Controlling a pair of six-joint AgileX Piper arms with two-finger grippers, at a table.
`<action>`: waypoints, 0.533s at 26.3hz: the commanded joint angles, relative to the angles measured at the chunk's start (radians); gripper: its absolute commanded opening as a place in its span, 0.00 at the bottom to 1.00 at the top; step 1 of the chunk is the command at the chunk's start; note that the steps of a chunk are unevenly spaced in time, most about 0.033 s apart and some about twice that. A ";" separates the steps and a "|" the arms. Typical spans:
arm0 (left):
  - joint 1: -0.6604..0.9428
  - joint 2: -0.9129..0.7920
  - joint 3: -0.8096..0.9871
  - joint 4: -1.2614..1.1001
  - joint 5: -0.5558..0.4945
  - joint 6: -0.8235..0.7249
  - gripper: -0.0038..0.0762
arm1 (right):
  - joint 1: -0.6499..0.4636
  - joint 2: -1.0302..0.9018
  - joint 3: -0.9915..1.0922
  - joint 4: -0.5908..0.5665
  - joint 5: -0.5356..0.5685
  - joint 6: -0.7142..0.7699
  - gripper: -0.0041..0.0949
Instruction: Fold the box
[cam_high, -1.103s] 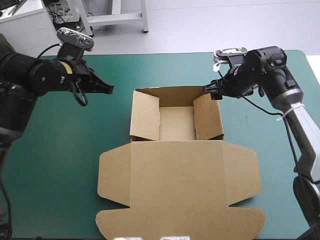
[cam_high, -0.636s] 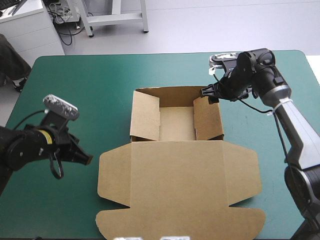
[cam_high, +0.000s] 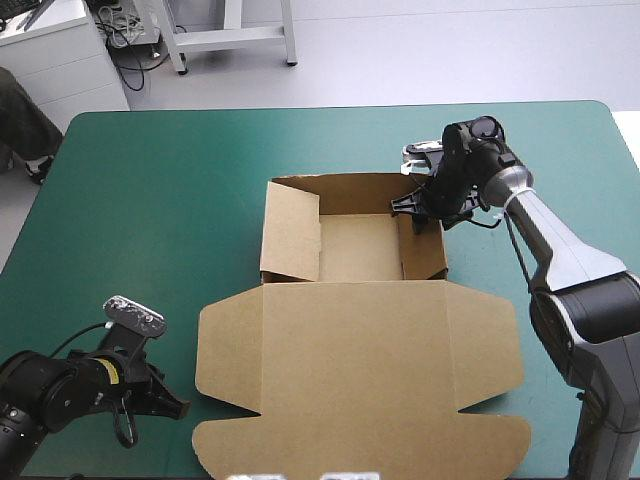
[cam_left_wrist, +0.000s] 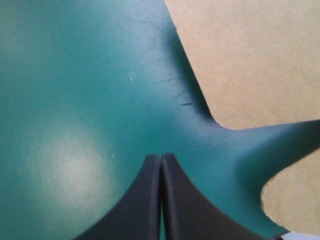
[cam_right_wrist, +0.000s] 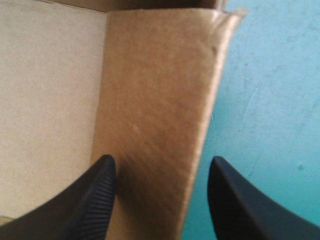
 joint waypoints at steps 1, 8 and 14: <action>-0.002 -0.008 -0.019 -0.010 -0.058 -0.015 0.01 | 0.000 -0.044 -0.030 -0.002 0.004 -0.003 0.36; -0.002 -0.008 -0.019 -0.006 -0.087 -0.017 0.01 | 0.000 -0.042 -0.030 -0.019 -0.032 -0.017 0.02; -0.002 -0.008 -0.019 -0.002 -0.087 -0.017 0.01 | -0.024 -0.050 -0.080 -0.105 -0.066 -0.060 0.02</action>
